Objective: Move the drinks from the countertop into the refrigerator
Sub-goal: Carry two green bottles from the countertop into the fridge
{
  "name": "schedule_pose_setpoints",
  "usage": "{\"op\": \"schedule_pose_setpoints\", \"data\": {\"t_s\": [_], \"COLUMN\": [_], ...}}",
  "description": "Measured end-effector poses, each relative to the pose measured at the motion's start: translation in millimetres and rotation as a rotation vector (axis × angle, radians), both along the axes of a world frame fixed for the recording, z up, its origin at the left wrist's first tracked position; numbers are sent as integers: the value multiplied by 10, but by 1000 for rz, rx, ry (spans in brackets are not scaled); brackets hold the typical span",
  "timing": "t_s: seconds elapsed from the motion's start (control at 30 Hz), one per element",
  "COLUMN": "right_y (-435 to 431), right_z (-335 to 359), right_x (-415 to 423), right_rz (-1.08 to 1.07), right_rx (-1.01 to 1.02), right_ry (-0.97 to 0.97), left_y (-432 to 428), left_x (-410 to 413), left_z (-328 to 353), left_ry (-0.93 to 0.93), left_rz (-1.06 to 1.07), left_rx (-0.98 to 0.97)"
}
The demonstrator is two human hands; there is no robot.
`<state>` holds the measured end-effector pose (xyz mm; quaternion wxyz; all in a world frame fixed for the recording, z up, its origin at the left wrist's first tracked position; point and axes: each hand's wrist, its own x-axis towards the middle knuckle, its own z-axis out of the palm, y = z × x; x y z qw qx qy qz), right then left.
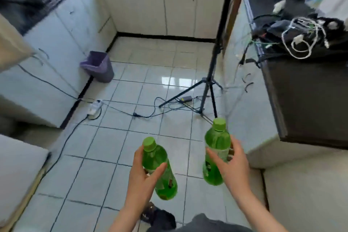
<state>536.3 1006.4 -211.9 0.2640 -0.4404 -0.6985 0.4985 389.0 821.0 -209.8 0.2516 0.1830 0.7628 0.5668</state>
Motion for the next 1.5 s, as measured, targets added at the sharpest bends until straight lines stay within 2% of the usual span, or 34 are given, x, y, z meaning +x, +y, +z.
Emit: {"op": "schedule_pose_setpoints", "data": {"t_s": [0.2, 0.47, 0.73, 1.07, 1.17, 1.33, 1.5], "right_y": [-928, -1992, -3173, -5099, -5535, -6123, -6655], "right_z": [-21, 52, -214, 120, 264, 578, 1057], "right_x": [-1796, -3313, -5043, -7189, -7497, -8015, -8543], "right_rz": [357, 756, 1008, 1489, 1591, 1671, 1545], "right_rx": [-64, -60, -33, -33, 14, 6, 28], "right_ry": [54, 4, -77, 19, 57, 139, 328], "left_y": [-1317, -2526, -3681, -5122, -5423, -6049, -6734], "left_x": [-1234, -1986, -2945, -4282, -4454, -4932, -5744], "left_z": [88, -4, -348, 226, 373, 630, 1130], "left_ry": [133, 52, -9, 137, 173, 231, 370], "left_rz": [324, 767, 1070, 1460, 1511, 1409, 1223], "left_rx": [4, 62, 60, 62, 76, 96, 208]}}
